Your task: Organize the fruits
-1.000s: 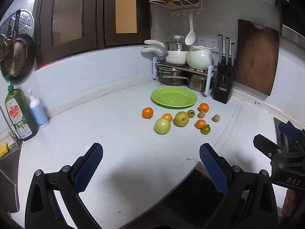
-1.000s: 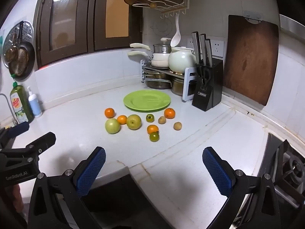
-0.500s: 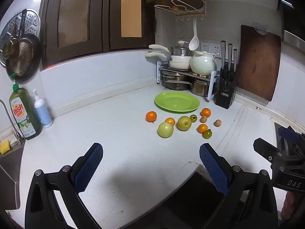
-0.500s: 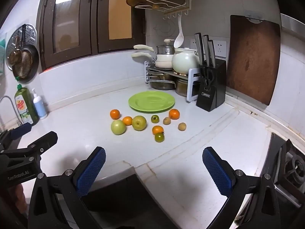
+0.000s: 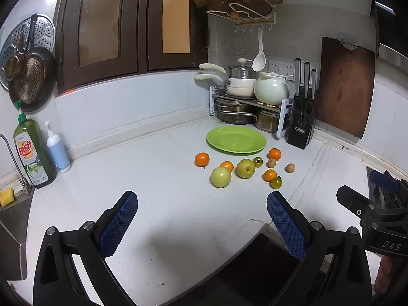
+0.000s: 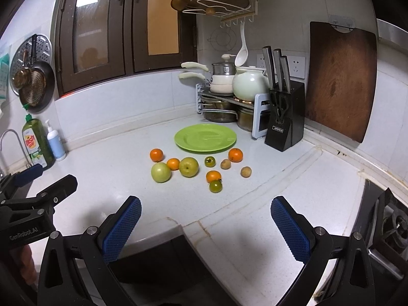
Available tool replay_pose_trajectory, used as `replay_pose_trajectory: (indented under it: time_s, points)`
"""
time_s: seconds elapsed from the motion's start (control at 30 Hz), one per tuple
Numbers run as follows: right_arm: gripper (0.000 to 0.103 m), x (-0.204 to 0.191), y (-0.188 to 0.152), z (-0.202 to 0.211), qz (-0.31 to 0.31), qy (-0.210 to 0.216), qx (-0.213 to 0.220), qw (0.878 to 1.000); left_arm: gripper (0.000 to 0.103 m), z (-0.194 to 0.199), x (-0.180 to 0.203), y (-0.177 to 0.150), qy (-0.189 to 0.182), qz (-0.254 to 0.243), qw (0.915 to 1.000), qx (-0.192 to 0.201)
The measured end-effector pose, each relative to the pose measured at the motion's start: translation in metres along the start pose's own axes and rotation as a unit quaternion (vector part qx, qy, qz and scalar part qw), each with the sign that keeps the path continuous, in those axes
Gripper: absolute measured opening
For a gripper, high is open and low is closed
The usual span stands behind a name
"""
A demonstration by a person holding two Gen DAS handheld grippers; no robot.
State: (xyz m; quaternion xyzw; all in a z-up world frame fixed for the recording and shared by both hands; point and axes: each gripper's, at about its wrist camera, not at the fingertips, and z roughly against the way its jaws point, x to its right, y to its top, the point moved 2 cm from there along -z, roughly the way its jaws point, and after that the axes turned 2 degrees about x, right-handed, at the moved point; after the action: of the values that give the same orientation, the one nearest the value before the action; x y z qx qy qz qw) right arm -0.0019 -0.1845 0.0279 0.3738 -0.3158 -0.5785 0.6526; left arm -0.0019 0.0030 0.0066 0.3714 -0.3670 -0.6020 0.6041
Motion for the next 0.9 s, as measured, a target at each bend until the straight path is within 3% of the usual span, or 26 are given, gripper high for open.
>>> replay_pose_trajectory:
  time_s: [0.9]
  points:
    - [0.102, 0.0055, 0.0014, -0.0024, -0.011, 0.006, -0.004, 1.0, 0.103, 0.0, 0.0047, 0.0059, -0.01, -0.003, 0.9999, 0.007]
